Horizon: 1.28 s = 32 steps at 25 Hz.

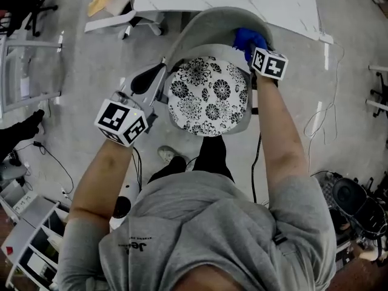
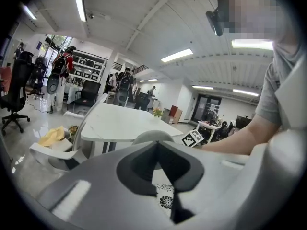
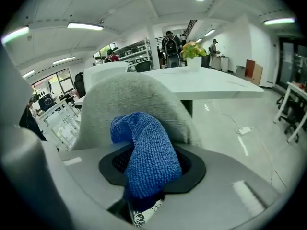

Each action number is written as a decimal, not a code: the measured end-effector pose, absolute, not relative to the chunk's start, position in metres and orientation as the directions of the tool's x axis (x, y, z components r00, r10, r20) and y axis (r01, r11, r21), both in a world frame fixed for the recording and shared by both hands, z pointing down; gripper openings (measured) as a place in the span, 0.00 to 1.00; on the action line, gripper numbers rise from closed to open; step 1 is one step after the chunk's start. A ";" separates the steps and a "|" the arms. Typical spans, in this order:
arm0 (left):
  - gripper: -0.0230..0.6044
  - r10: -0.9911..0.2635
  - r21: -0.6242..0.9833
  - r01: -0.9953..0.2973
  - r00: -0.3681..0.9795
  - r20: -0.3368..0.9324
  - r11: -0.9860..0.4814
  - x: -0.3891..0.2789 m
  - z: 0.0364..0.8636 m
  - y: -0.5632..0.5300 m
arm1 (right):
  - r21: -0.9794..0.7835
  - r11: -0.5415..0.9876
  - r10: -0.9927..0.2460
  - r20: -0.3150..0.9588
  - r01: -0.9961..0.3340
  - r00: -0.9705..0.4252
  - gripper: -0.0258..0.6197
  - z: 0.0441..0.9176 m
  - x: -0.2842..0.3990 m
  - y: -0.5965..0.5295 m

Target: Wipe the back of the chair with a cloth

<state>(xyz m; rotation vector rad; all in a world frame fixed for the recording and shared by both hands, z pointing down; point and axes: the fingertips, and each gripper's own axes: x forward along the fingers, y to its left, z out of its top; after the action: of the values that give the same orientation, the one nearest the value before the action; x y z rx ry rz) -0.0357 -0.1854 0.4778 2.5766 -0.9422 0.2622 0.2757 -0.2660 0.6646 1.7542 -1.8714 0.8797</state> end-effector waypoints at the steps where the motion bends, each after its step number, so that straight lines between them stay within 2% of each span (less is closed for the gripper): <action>1: 0.13 -0.570 0.289 -0.641 0.766 0.297 -0.711 -0.032 0.477 -0.185 | -0.153 -0.025 -0.721 0.688 -0.988 -0.088 0.24 0.663 0.284 -0.260; 6: 0.13 -0.537 0.282 -0.603 0.796 0.278 -0.747 -0.022 0.469 -0.183 | -0.117 -0.109 -0.717 0.697 -0.987 -0.003 0.24 0.656 0.323 -0.230; 9: 0.13 -0.535 0.281 -0.600 0.798 0.278 -0.749 -0.027 0.469 -0.180 | -0.131 -0.080 -0.722 0.691 -0.988 -0.033 0.24 0.651 0.320 -0.224; 11: 0.13 -0.540 0.283 -0.605 0.795 0.278 -0.745 -0.031 0.471 -0.179 | -0.138 0.035 -0.730 0.673 -0.990 -0.120 0.24 0.647 0.298 -0.225; 14: 0.13 -0.557 0.288 -0.623 0.781 0.283 -0.727 -0.040 0.474 -0.178 | -0.120 0.300 -0.693 0.654 -0.946 -0.303 0.24 0.650 0.240 -0.230; 19: 0.13 -0.589 0.284 -0.672 0.738 0.328 -0.684 -0.061 0.489 -0.179 | -0.173 0.648 -0.530 0.597 -0.741 -0.603 0.24 0.661 0.129 -0.250; 22: 0.13 -0.621 0.269 -0.710 0.702 0.349 -0.651 -0.076 0.499 -0.182 | -0.191 0.759 -0.416 0.592 -0.622 -0.690 0.24 0.675 0.078 -0.261; 26: 0.13 -0.676 0.261 -0.761 0.648 0.351 -0.594 -0.101 0.509 -0.197 | -0.178 0.742 -0.409 0.643 -0.646 -0.647 0.24 0.697 0.052 -0.285; 32: 0.13 -0.707 0.275 -0.788 0.616 0.348 -0.551 -0.114 0.520 -0.210 | -0.204 0.661 -0.456 0.654 -0.722 -0.603 0.24 0.704 0.059 -0.297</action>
<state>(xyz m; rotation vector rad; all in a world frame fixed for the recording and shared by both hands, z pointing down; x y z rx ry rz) -0.1136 -0.2105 0.5202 2.4391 -1.1909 0.2742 0.0594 -0.2975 0.7044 0.9097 -2.3108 0.6175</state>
